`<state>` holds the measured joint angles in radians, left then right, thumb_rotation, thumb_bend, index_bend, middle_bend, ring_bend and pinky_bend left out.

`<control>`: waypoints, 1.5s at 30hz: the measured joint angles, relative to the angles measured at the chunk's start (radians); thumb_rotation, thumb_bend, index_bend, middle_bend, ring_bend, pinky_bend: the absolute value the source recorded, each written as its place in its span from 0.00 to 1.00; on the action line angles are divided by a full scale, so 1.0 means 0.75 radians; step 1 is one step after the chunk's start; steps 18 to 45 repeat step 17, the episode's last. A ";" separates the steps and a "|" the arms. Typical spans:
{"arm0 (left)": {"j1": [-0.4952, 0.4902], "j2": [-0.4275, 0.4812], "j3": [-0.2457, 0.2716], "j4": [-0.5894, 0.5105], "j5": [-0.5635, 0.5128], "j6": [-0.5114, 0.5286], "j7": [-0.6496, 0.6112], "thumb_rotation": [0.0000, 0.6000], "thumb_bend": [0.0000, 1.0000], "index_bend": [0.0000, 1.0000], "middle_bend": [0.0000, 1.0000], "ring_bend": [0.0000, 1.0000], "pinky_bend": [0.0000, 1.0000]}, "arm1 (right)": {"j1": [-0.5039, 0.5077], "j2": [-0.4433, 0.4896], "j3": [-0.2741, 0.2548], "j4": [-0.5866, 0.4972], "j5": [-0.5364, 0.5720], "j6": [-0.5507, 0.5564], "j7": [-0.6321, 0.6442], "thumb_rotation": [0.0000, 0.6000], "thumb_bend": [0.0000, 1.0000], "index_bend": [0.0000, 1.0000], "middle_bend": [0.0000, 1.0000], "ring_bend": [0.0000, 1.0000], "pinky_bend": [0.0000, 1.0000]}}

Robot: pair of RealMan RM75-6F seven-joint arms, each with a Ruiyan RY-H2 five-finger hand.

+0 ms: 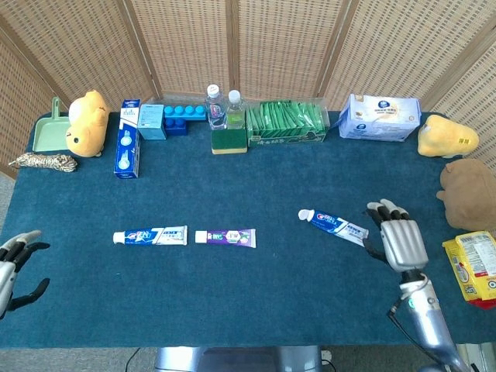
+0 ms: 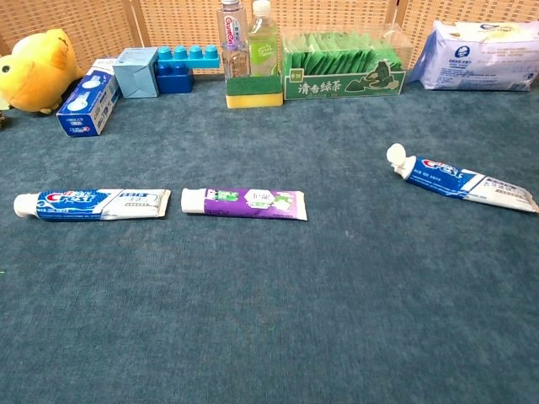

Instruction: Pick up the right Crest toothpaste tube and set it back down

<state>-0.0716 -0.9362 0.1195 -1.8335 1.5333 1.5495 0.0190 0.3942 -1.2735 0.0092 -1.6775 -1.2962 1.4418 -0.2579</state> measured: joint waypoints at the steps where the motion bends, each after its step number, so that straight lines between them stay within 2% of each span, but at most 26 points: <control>1: 0.022 -0.019 0.004 0.022 0.007 0.020 0.002 1.00 0.28 0.27 0.19 0.15 0.24 | -0.013 0.001 -0.009 -0.001 -0.017 0.021 -0.014 1.00 0.34 0.34 0.29 0.17 0.26; 8: 0.125 -0.139 0.011 0.163 0.030 0.116 -0.006 1.00 0.28 0.28 0.20 0.15 0.24 | -0.168 0.017 -0.085 -0.026 -0.132 0.168 -0.087 1.00 0.33 0.34 0.29 0.17 0.26; 17: 0.170 -0.173 -0.024 0.197 0.093 0.210 0.021 1.00 0.28 0.30 0.21 0.15 0.24 | -0.245 0.052 -0.102 -0.033 -0.187 0.180 -0.005 1.00 0.32 0.34 0.29 0.17 0.26; 45: 0.170 -0.173 -0.024 0.197 0.093 0.210 0.021 1.00 0.28 0.30 0.21 0.15 0.24 | -0.245 0.052 -0.102 -0.033 -0.187 0.180 -0.005 1.00 0.32 0.34 0.29 0.17 0.26</control>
